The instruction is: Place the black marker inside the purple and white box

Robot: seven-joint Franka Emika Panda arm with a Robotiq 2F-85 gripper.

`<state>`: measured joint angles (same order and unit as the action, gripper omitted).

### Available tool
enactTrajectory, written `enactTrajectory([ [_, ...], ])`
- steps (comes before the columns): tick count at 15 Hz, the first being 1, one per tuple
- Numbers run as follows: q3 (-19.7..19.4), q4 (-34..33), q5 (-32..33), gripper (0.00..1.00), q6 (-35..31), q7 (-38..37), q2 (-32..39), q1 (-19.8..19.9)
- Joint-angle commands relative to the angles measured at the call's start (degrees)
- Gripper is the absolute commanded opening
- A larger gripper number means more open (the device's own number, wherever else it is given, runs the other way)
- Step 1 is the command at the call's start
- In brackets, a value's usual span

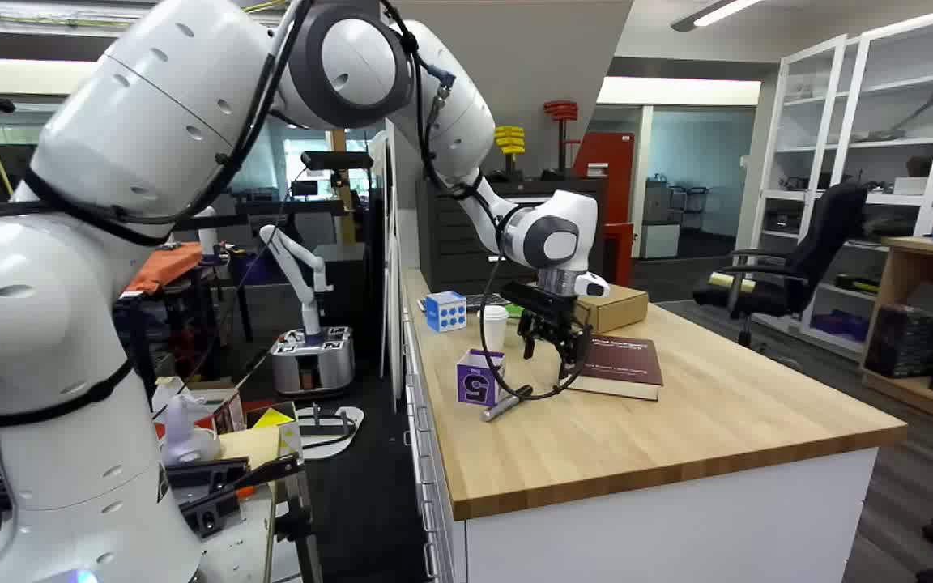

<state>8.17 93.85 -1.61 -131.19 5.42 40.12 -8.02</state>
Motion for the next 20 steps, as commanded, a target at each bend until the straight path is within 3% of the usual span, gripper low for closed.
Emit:
enactTrajectory([
  [1, 0.0, -0.2, 0.0, 1.00, 0.1, 0.0, 0.1, -0.1],
  [20, -0.1, 0.6, 0.0, 1.00, -0.4, -0.4, -1.1, 0.0],
])
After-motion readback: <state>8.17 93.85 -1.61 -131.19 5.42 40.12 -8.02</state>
